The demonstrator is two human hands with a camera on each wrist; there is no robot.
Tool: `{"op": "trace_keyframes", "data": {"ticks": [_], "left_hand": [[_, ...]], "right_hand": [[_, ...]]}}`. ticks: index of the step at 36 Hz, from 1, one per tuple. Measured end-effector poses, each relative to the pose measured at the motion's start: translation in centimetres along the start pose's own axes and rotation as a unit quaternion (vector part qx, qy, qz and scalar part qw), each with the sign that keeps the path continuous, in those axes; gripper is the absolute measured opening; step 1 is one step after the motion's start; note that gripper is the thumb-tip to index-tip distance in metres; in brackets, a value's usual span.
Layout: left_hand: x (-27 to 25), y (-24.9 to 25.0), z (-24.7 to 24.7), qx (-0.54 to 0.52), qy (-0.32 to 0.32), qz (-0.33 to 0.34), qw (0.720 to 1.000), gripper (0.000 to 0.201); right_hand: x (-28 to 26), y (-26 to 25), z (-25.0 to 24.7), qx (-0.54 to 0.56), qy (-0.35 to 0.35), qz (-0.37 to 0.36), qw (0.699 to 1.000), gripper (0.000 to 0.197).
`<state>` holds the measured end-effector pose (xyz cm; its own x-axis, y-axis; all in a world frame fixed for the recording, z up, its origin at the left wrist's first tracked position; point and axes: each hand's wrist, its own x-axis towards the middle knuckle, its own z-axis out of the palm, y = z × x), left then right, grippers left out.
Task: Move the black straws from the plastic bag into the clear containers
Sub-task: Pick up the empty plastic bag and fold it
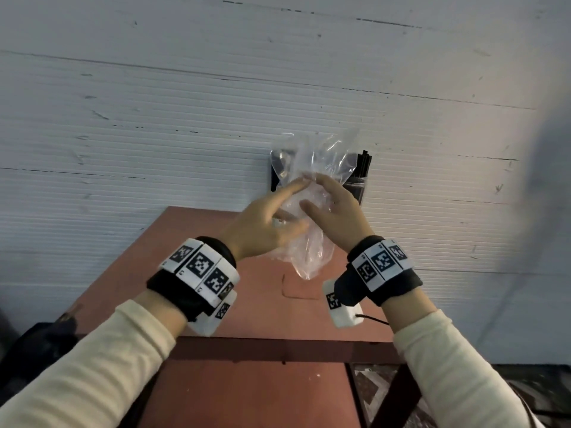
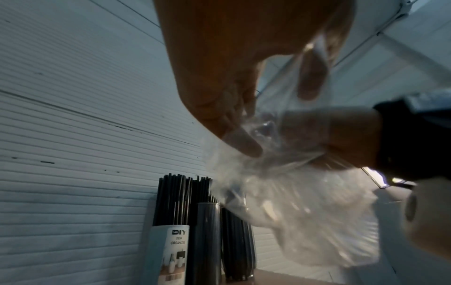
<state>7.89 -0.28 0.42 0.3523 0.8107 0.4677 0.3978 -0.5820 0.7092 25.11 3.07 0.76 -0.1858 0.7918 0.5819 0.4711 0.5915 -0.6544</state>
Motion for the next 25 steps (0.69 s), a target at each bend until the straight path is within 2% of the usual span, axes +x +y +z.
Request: {"op": "trace_keyframes", "data": {"ticks": [2,4,7,10,13,18,22,25], "left_hand": [[0.2,-0.3,-0.9,0.039,0.057,0.027,0.997,0.053],[0.6,-1.2,-1.7,0.111,0.117,0.091,0.983,0.048],[1.0,-2.8,-2.2,0.177,0.092,0.161,0.967,0.064],[1.2,-3.0,-2.2,0.189,0.053,0.150,0.969,0.090],[1.4,-2.8,-2.1,0.174,0.050,0.146,0.973,0.103],[2.2,-2.2,-1.7,0.189,-0.004,0.109,0.976,0.108],[1.6,-2.2,-1.4,0.144,0.004,0.040,0.989,0.111],[0.4,-1.6,-1.2,0.125,0.000,0.030,0.992,0.111]], "right_hand": [[-0.2,0.4,-0.3,0.017,-0.008,0.007,1.000,0.047],[-0.4,0.7,-0.5,0.045,-0.012,0.011,0.999,0.045],[-0.7,1.1,-0.5,0.108,-0.024,0.005,0.994,0.057],[-1.1,0.6,-0.2,0.157,-0.063,-0.012,0.986,0.070],[-1.3,-0.5,0.1,0.156,-0.081,-0.025,0.984,0.084],[-1.9,-1.3,0.1,0.145,-0.131,-0.035,0.980,0.065],[-1.8,-0.9,0.8,0.121,-0.092,-0.008,0.988,0.070],[-1.8,-0.2,0.8,0.107,-0.085,-0.008,0.991,0.068]]}}
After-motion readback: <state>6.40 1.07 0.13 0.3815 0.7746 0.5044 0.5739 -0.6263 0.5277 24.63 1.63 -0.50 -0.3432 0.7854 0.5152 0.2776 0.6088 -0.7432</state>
